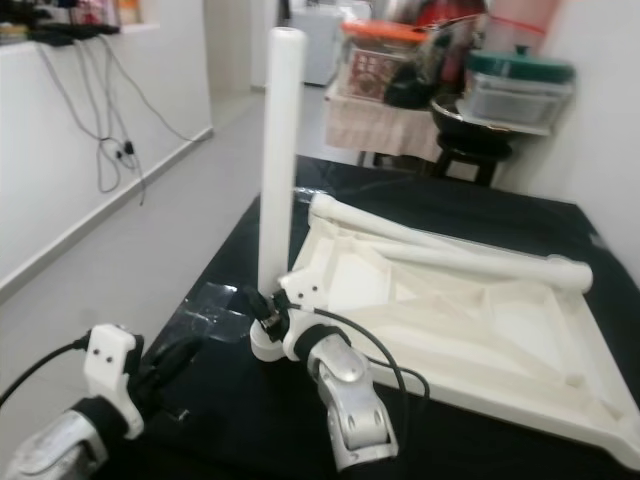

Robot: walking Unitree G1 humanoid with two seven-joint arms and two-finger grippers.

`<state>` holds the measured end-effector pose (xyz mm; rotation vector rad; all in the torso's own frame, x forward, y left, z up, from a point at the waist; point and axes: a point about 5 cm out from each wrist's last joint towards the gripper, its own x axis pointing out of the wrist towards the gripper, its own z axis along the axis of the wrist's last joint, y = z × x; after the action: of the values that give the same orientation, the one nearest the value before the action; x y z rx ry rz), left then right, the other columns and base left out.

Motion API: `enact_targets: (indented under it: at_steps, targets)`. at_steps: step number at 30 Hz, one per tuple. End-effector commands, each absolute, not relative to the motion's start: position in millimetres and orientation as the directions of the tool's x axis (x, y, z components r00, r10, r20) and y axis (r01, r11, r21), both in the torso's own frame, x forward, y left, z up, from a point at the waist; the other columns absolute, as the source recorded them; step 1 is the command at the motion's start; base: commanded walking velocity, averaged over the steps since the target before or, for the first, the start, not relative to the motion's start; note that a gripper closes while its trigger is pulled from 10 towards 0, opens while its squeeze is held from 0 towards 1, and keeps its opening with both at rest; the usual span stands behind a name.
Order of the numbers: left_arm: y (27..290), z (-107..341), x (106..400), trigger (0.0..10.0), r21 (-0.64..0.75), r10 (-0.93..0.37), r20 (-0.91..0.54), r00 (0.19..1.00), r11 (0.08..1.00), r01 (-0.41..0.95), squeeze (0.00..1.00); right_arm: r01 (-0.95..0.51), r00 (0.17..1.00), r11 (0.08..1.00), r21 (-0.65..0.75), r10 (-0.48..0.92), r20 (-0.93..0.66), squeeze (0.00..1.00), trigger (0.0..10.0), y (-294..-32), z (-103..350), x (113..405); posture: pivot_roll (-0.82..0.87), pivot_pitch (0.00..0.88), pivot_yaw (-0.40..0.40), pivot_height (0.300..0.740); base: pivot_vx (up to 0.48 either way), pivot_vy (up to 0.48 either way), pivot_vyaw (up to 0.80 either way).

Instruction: Building children table

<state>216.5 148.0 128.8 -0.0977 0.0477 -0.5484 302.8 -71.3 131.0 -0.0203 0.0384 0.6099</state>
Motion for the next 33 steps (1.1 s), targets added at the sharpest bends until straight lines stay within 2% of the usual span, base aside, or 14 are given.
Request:
enact_targets:
  at_steps: [1,2,4,7,8,13,14,15,16,17,19,28,29,33]
  targets:
    - [147.2,126.4,216.1,10.0,-0.120,-0.525,-0.031,0.850,0.847,0.518,0.00,-0.569,0.813,0.822,-0.019,0.558,-0.167,0.00,0.0,-78.9,108.1,299.7,0.08,0.000,-0.092,0.740,0.000,0.000,0.00]
    - [147.2,126.4,216.1,10.0,-0.120,-0.525,-0.031,0.850,0.847,0.518,0.00,-0.569,0.813,0.822,-0.019,0.558,-0.167,0.00,0.0,-78.9,108.1,299.7,0.08,0.000,-0.092,0.740,0.000,0.000,0.00]
    - [147.1,126.8,216.1,10.0,-0.116,-0.513,-0.027,0.858,0.854,0.507,0.00,-0.536,0.833,0.844,-0.013,0.527,-0.170,0.00,10.0,-78.7,110.6,296.6,0.08,0.000,-0.095,0.740,0.000,0.000,0.00]
    - [146.5,127.2,216.6,10.0,-0.118,-0.511,-0.025,0.859,0.855,0.506,0.00,-0.532,0.828,0.841,0.097,0.541,-0.151,0.05,10.0,-78.0,117.1,291.7,0.08,0.000,-0.097,0.740,0.000,0.000,0.00]
    - [146.3,127.1,216.7,10.0,-0.119,-0.513,-0.025,0.858,0.853,0.507,0.00,-0.578,0.794,0.804,0.139,0.594,-0.131,1.00,10.0,-75.3,121.6,290.4,0.09,0.000,-0.093,0.740,0.000,0.000,0.00]
    - [145.8,126.5,217.4,10.0,-0.123,-0.519,-0.026,0.854,0.850,0.513,0.00,-0.748,0.650,0.652,0.127,0.757,-0.058,1.00,10.0,-72.8,136.2,289.7,0.09,0.000,-0.096,0.740,0.000,0.000,0.00]
    - [145.6,126.3,217.8,10.0,-0.124,-0.521,-0.026,0.853,0.849,0.515,0.00,-0.846,0.527,0.528,0.073,0.849,-0.038,1.00,10.0,-74.8,144.9,288.4,0.09,0.000,-0.096,0.740,0.000,0.000,0.00]
    - [145.5,126.3,217.8,10.0,-0.124,-0.521,-0.026,0.853,0.849,0.514,0.00,-0.861,0.502,0.504,0.066,0.864,-0.037,0.31,10.0,-75.3,146.4,287.8,0.09,0.000,-0.096,0.740,0.000,0.000,0.00]
    - [145.5,126.3,217.8,10.0,-0.124,-0.521,-0.026,0.853,0.849,0.514,0.00,-0.861,0.502,0.504,0.066,0.864,-0.037,0.31,10.0,-75.3,146.4,287.8,0.09,0.000,-0.096,0.740,0.000,0.000,0.00]
    - [145.3,125.9,218.4,10.0,-0.123,-0.520,-0.026,0.854,0.849,0.514,0.00,-0.902,0.429,0.431,0.024,0.901,-0.055,0.00,10.0,-80.6,149.6,290.4,0.10,0.000,-0.099,0.740,0.000,0.000,0.00]
    - [144.7,125.4,219.6,10.0,-0.123,-0.518,-0.026,0.855,0.850,0.512,0.00,-0.947,0.323,0.322,-0.023,0.942,-0.091,0.00,10.0,-91.6,155.9,296.5,0.11,0.000,-0.103,0.740,0.000,0.000,0.00]
    - [144.0,123.6,220.8,10.0,-0.124,-0.515,-0.027,0.857,0.852,0.508,0.00,-0.971,0.235,0.237,0.014,0.968,-0.082,0.00,10.0,-109.2,173.3,323.9,0.12,0.000,-0.105,0.740,0.000,0.000,0.00]
    - [143.7,123.1,220.9,10.0,-0.124,-0.515,-0.028,0.857,0.852,0.508,0.00,-0.977,0.205,0.209,0.039,0.976,-0.075,0.00,0.0,-111.2,176.0,328.5,0.12,0.000,-0.107,0.740,0.000,0.000,0.00]
    - [143.5,122.7,220.9,10.0,-0.124,-0.515,-0.029,0.857,0.852,0.508,0.00,-0.982,0.176,0.180,0.056,0.982,-0.075,0.00,0.0,-112.6,177.2,330.8,0.12,0.000,-0.107,0.740,0.000,0.000,0.00]
